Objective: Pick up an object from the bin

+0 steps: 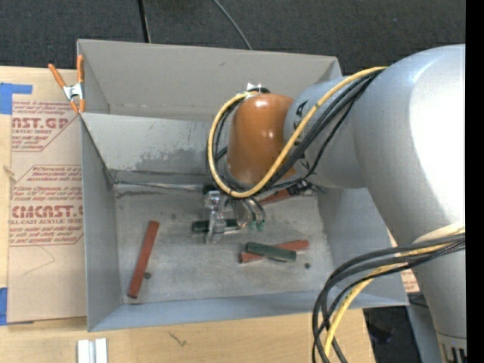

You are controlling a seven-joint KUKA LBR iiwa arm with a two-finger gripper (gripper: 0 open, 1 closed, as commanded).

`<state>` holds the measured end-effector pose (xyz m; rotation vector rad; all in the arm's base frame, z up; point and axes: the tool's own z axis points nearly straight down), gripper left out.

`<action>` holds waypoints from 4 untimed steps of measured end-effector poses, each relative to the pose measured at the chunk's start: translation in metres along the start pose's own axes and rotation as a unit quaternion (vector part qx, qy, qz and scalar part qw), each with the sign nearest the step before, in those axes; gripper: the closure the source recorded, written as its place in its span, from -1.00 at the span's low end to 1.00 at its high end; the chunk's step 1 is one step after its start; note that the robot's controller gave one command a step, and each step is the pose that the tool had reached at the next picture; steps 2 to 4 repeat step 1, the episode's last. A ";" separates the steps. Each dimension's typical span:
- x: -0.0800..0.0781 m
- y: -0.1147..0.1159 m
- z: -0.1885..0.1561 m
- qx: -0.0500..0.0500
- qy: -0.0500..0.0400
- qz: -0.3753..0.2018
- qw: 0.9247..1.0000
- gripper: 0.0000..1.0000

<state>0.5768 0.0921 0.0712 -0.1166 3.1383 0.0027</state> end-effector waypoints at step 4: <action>0.016 -0.014 -0.166 0.001 -0.004 -0.023 1.000 1.00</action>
Offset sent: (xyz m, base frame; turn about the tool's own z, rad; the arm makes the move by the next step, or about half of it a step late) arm 0.0000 0.0000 0.0000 0.0000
